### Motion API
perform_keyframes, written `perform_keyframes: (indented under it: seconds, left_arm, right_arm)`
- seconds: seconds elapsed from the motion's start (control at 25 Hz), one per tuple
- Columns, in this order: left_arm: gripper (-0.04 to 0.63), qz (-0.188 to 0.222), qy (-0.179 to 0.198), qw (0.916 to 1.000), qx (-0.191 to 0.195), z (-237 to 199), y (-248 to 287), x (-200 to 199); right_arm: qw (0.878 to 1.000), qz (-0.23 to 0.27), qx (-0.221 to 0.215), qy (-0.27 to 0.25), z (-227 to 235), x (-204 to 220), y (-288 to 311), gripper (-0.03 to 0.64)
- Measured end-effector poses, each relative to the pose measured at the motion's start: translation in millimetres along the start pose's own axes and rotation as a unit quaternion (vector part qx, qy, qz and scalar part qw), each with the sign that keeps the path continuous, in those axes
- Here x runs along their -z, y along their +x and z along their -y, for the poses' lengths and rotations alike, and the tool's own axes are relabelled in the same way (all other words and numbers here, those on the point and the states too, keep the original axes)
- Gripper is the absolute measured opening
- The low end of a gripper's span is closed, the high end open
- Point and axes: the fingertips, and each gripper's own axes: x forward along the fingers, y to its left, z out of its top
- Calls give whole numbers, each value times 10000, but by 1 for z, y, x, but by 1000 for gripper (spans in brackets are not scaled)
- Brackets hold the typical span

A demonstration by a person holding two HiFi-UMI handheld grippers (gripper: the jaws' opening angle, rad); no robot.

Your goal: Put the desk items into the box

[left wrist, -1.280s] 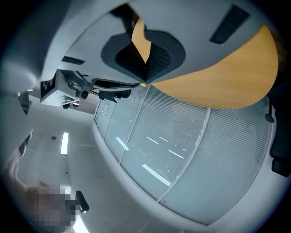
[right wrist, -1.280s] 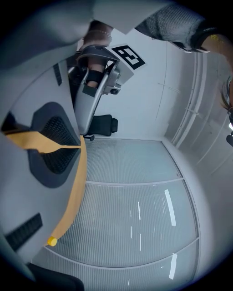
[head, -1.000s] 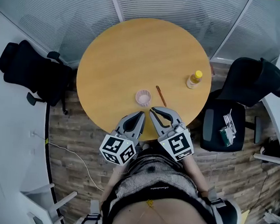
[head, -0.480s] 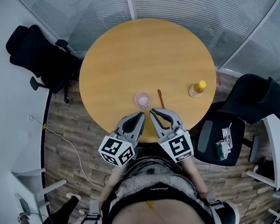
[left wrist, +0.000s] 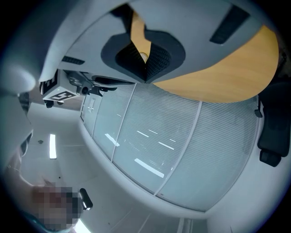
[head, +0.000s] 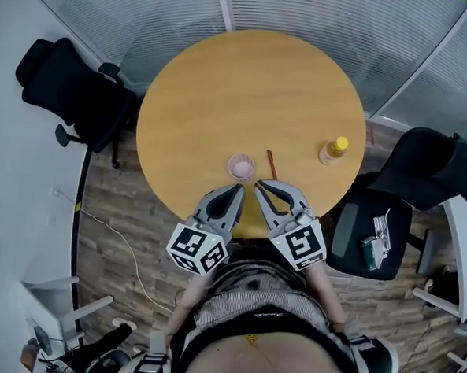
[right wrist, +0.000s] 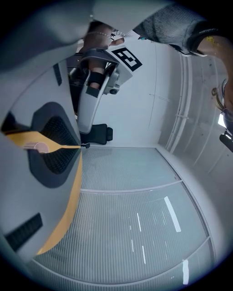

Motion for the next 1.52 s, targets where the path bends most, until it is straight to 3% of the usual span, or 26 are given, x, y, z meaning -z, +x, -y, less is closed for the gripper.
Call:
perform_keyframes:
  seconds: [0.4, 0.64, 1.12, 1.52]
  left_arm:
    - [18, -27, 78, 9992, 382, -19, 4, -14]
    - [18, -129, 136, 9980, 599, -37, 6, -21]
    - [18, -317, 130, 9920, 1215, -62, 7, -25]
    - [18, -501, 241, 9838, 1704, -92, 2, -20]
  right_arm:
    - [9983, -137, 561, 11, 19, -4, 14, 31]
    - [9964, -137, 756, -355, 24, -13, 27, 31]
    - [9909, -323, 1308, -30, 15, -14, 47, 31]
    - [9790, -451, 1987, 51, 0, -7, 65, 31]
